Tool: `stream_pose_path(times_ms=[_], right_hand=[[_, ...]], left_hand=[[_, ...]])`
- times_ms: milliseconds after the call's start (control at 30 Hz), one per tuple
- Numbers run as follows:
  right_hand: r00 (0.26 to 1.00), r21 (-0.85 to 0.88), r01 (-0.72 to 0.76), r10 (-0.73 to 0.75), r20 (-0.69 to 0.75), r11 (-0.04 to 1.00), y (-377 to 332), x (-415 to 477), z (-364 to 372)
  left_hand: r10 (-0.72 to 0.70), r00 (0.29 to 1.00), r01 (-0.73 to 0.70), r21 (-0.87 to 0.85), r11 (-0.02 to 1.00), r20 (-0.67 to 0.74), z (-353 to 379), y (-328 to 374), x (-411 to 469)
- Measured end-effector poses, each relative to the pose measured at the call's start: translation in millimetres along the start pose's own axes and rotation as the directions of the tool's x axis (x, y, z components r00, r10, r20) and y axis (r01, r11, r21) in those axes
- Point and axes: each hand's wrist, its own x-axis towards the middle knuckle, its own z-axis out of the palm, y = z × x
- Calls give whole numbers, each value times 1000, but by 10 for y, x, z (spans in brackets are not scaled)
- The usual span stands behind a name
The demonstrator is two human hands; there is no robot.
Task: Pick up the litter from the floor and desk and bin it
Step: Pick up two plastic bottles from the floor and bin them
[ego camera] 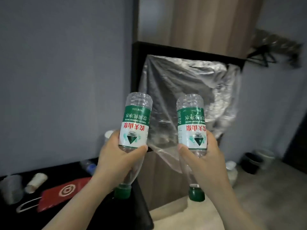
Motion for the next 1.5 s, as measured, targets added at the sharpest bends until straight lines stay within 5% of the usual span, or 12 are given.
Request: stream_pose_path(times_ms=[400,833,1500], right_hand=[[872,-177,-122,20,-489,977,313,-215,-2216],[797,-241,-203,18,-604,949,1237,440,-4288],[714,-225,-328,85,-695,918,2902,2666,-5080]], left_hand=[[170,856,-79,-202,976,488,2294,713,-243],[234,760,-43,-311,949,607,4853,1179,-347],[240,679,-10,-318,948,694,7572,779,1528]])
